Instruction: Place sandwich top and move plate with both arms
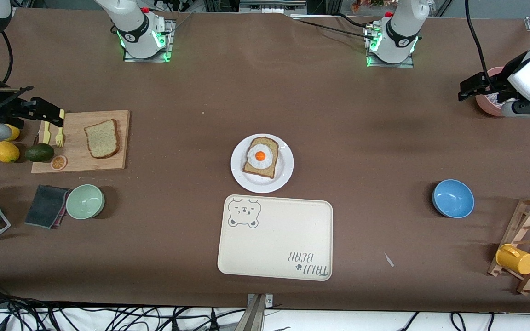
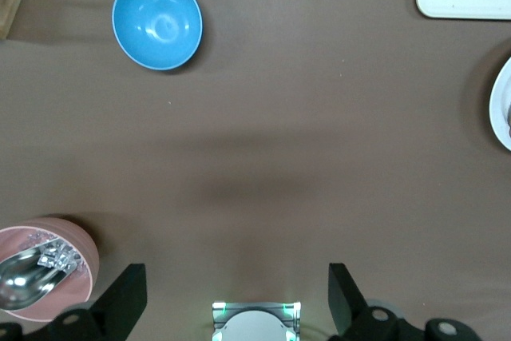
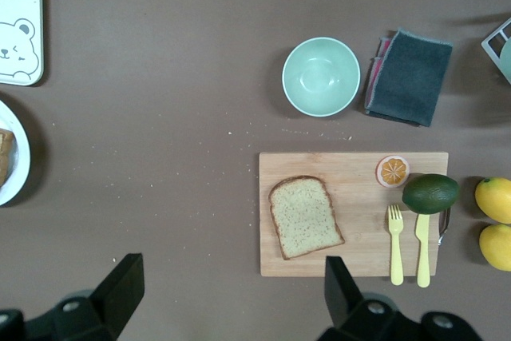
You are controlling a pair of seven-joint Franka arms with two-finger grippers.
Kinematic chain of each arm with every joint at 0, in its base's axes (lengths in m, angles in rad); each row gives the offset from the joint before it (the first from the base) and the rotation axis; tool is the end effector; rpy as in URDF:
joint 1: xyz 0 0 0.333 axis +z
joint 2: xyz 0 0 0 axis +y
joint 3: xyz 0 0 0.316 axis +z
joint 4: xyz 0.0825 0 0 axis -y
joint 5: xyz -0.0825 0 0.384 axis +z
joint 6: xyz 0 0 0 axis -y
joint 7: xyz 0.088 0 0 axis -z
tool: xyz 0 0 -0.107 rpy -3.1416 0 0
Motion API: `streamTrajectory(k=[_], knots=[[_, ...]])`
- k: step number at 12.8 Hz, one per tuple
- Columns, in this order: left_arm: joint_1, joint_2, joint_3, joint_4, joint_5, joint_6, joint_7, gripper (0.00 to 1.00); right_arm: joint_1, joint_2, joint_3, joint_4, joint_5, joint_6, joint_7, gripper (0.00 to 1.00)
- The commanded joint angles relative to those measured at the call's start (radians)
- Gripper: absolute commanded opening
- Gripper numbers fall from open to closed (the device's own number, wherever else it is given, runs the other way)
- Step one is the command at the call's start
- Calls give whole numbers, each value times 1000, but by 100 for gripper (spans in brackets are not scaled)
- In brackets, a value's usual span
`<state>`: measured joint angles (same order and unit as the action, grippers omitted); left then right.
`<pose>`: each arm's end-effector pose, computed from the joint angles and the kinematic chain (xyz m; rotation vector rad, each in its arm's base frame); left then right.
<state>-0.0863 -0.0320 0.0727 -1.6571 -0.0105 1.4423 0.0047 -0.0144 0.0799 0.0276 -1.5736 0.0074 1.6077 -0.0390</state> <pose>0.5273 -0.0078 0.5918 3.1164 -0.0295 -0.2859 0.5799 0.0078 0.5810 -3.1296 -0.0809 0.0715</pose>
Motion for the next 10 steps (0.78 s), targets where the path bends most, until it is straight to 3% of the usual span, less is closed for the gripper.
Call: streamTrajectory(k=[1,10], knots=[[2,12,-4,23,4,27,-2,100,-13,-19,15,-22,-15,11,17,100],[7,3,-5,3,3,26,-2,100,-13,-19,15,-20,-15,11,17,100]])
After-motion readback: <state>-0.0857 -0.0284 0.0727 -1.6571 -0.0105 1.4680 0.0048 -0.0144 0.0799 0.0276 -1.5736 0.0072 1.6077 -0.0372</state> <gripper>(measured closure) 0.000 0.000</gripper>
